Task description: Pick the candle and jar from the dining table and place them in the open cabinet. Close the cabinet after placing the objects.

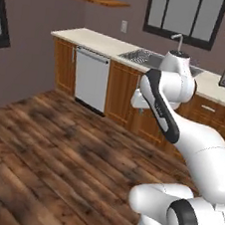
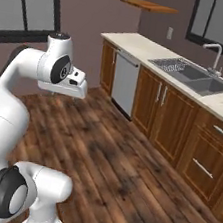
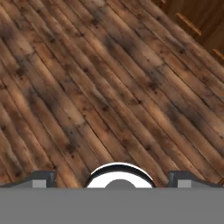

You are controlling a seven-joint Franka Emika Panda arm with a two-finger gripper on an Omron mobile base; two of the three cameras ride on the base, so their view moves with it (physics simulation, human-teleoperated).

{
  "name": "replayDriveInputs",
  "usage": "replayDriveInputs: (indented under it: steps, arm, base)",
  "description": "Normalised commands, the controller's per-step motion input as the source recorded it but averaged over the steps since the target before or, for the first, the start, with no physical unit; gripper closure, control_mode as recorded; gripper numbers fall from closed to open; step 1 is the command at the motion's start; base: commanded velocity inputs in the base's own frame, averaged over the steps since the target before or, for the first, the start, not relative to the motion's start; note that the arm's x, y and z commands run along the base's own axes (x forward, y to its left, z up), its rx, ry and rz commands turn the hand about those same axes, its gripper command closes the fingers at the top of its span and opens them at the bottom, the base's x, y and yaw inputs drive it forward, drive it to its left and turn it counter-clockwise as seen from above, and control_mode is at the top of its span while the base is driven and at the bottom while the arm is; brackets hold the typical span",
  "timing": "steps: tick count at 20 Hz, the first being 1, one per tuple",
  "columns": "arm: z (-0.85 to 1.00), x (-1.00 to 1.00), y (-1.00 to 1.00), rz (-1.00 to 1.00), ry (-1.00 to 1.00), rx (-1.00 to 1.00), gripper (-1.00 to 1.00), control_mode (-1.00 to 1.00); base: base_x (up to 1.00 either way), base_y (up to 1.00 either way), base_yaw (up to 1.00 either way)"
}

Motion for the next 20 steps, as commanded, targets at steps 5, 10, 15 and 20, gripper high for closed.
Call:
replayDriveInputs:
  steps: [5,10,15,20]
  arm:
    - [0.0,0.0,0.0,0.0,0.0,0.0,-1.0,1.0]
    - [0.0,0.0,0.0,0.0,0.0,0.0,-1.0,1.0]
    - [0.0,0.0,0.0,0.0,0.0,0.0,-1.0,1.0]
    - [0.0,0.0,0.0,0.0,0.0,0.0,-1.0,1.0]
  base:
    - [0.72,0.0,-0.53]
    - [0.68,0.0,-0.54]
    - [0.73,0.0,-0.55]
    - [0.89,0.0,-0.55]
